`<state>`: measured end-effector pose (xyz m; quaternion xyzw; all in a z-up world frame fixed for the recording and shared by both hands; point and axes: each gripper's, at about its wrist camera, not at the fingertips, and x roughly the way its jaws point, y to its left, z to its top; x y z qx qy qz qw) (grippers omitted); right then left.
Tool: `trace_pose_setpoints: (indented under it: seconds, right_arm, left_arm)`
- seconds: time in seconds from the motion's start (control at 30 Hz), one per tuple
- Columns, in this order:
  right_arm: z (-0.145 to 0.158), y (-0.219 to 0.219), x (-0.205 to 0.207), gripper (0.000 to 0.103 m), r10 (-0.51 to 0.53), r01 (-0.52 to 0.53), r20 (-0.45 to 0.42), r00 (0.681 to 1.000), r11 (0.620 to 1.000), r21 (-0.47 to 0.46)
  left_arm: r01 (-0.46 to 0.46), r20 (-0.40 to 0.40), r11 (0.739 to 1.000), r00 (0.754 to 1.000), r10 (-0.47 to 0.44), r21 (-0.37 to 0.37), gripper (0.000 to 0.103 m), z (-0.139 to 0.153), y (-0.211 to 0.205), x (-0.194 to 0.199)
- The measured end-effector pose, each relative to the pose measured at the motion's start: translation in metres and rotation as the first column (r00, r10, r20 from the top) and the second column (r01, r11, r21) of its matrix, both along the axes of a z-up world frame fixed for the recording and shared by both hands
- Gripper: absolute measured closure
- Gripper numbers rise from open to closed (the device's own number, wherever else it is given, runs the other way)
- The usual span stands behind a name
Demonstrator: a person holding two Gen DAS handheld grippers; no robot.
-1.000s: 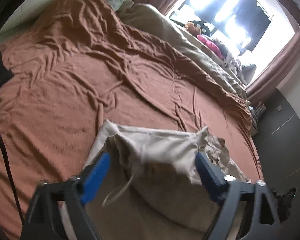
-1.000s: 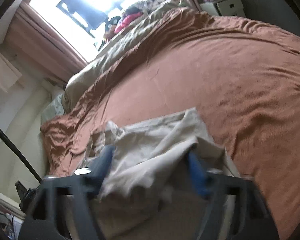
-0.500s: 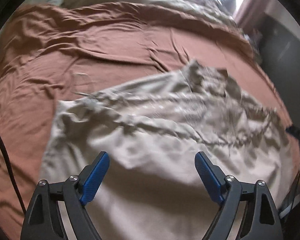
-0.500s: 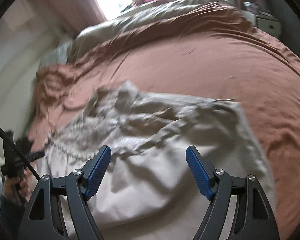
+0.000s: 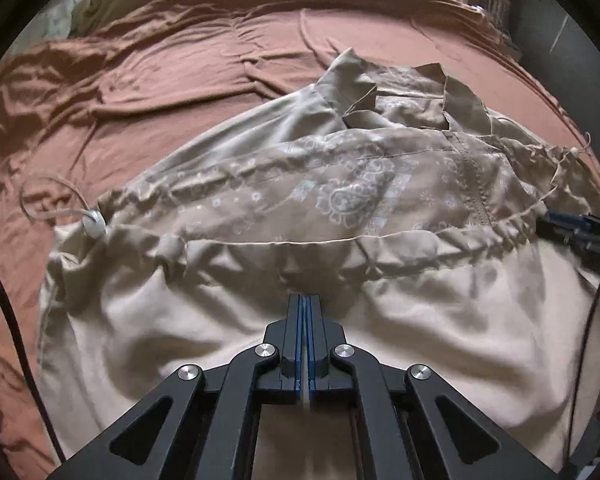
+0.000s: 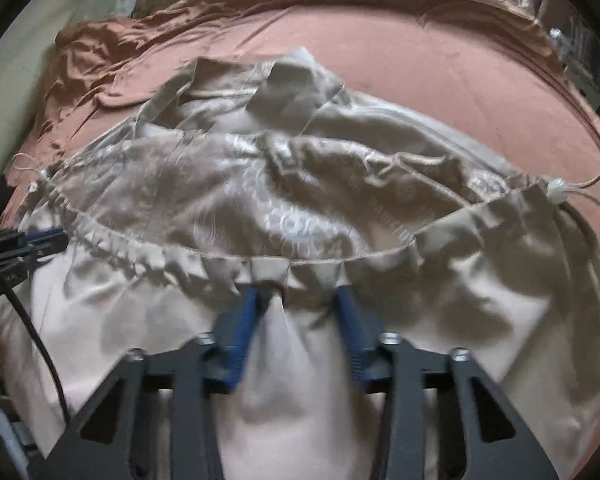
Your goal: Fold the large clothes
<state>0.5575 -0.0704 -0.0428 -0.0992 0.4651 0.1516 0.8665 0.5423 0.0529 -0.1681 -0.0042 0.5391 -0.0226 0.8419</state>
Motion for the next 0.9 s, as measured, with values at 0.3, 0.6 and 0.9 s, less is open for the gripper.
trace_pose_setpoints:
  seconds: [0.3, 0.6, 0.9]
  right_arm:
    - [0.033, -0.003, -0.009, 0.099, -0.035, 0.019, 0.126, 0.991, 0.991, 0.129]
    - [-0.004, 0.013, 0.013, 0.099, -0.083, 0.077, 0.088, 0.993, 0.994, 0.072]
    - [-0.009, 0.021, 0.024, 0.09, -0.118, 0.118, 0.021, 0.993, 0.993, 0.022]
  left_arm:
    - [-0.036, 0.175, 0.999, 0.984, 0.038, -0.019, 0.103, 0.047, 0.004, 0.004]
    - [-0.084, 0.1, 0.996, 0.991, 0.087, -0.035, 0.102, 0.004, 0.008, 0.025]
    - [-0.119, 0.023, 0.987, 0.992, 0.122, -0.11, 0.083, 0.005, 0.014, 0.023]
